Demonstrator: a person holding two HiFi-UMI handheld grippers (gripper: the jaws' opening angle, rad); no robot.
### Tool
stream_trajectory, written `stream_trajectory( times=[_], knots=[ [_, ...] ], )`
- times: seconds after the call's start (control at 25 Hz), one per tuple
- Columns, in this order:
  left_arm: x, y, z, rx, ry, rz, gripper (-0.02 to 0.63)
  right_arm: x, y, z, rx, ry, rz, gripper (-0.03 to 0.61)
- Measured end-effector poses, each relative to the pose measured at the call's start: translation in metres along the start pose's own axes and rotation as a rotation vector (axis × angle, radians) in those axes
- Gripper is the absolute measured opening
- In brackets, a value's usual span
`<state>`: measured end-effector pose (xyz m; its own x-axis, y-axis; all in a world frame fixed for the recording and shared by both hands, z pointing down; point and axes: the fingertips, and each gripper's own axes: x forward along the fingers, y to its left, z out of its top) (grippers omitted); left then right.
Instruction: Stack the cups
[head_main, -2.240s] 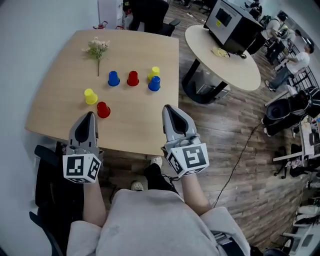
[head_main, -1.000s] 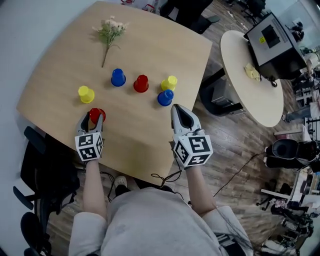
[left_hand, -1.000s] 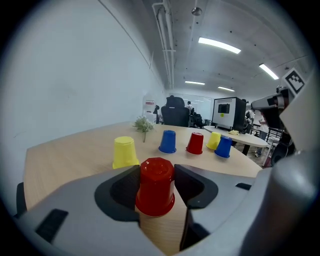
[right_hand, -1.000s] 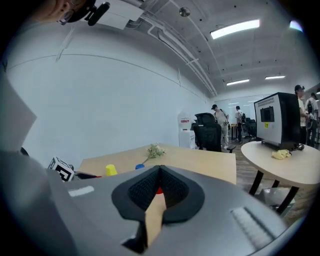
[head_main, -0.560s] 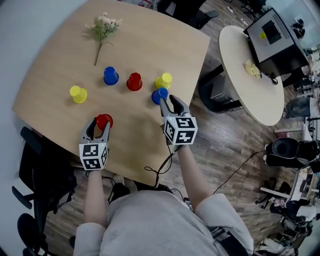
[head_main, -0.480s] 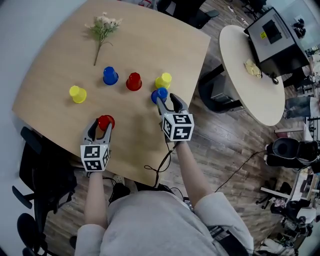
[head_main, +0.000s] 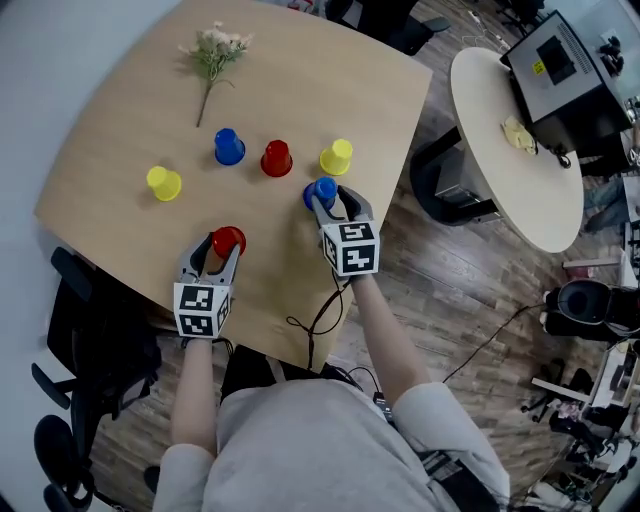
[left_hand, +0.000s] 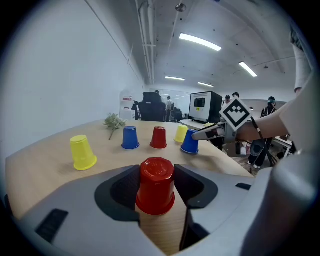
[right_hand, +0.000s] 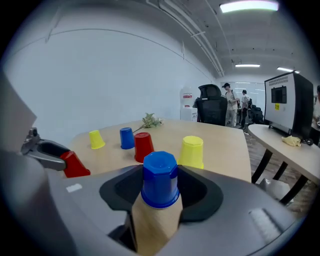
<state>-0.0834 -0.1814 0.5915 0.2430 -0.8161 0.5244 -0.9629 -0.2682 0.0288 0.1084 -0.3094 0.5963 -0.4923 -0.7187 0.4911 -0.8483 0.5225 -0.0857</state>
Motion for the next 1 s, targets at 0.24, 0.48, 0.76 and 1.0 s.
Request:
stream_trajectory(
  times=[0.24, 0.48, 0.76, 1.0],
  knots=[
    [0.010, -0.005, 0.005, 0.039, 0.001, -0.068, 0.219, -0.034, 0.064, -0.018, 0.023, 0.001, 0.083, 0.221],
    [0.015, -0.013, 0.007, 0.088, 0.009, -0.162, 0.219, -0.041, 0.118, -0.031, -0.007, 0.026, 0.089, 0.221],
    [0.018, -0.024, 0.009, 0.147, 0.002, -0.276, 0.219, -0.039, 0.141, -0.034, 0.004, 0.022, 0.017, 0.222],
    [0.000, -0.016, 0.026, 0.103, -0.086, -0.342, 0.279, -0.047, 0.140, -0.032, 0.044, -0.001, -0.014, 0.258]
  ],
)
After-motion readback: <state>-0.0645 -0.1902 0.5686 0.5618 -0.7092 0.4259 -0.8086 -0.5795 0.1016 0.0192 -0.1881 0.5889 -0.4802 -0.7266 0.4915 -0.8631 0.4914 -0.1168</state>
